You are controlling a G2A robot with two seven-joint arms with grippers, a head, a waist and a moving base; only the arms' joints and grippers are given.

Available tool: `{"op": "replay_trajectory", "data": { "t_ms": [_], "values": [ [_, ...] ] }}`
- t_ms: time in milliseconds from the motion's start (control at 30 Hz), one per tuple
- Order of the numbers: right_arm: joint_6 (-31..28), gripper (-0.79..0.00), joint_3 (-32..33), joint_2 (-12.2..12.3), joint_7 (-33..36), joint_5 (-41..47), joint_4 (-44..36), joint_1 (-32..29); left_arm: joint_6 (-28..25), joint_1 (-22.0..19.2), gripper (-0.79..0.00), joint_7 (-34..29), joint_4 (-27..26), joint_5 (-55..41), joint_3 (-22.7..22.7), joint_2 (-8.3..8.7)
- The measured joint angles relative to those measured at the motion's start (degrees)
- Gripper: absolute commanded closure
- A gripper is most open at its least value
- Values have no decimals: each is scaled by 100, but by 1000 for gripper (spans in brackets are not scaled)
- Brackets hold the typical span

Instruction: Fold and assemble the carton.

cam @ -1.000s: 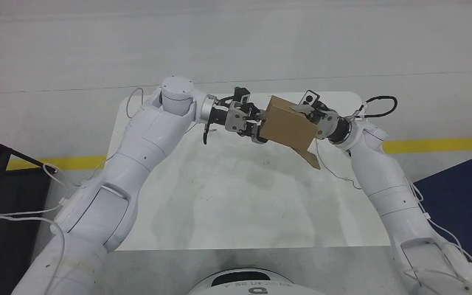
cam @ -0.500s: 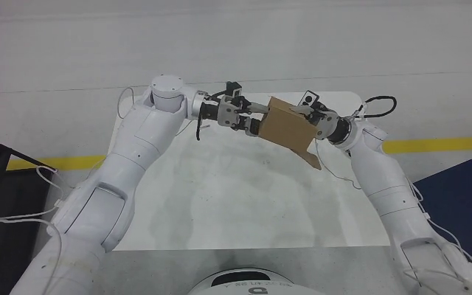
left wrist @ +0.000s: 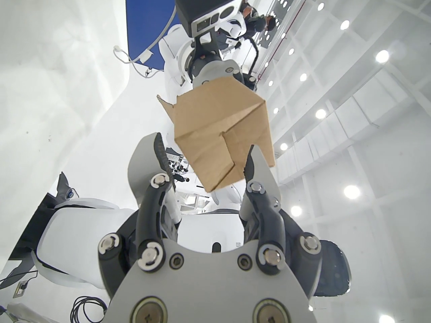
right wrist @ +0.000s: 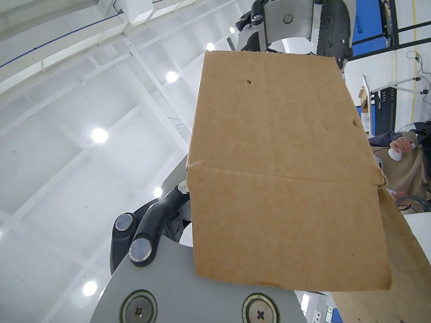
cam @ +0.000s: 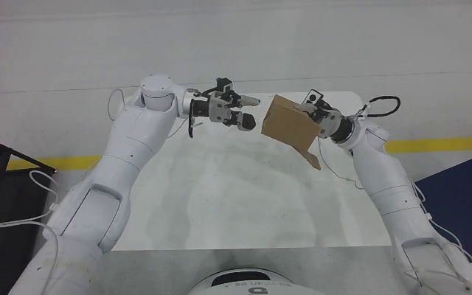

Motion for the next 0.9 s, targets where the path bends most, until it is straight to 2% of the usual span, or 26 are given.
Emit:
{"op": "replay_trajectory", "data": {
  "t_ms": [133,233,367,433,567,700,900],
  "values": [
    [22,0,168,40,-167,-92,306,144,-94,-7,-542,-61,196,-2,-317,141],
    [187,0,233,119,-526,-682,367,348,-174,30,-619,-94,303,-27,-617,276],
    [697,0,221,249,-1000,-1712,125,627,-216,192,-680,-198,442,-141,-1032,462],
    [987,0,140,293,-1128,-2152,20,736,-212,280,-785,-277,517,-231,-1183,526],
    [1496,0,-252,370,-1177,-3168,-132,1076,-151,480,-785,-550,709,-623,-1468,616],
    [1424,0,-772,478,-1100,-4001,-268,1465,-148,498,-785,-571,732,-671,-1491,619],
    [1504,0,-800,506,-1181,-3937,-283,1622,-149,496,-785,-567,730,-667,-1489,619]
  ]
}}
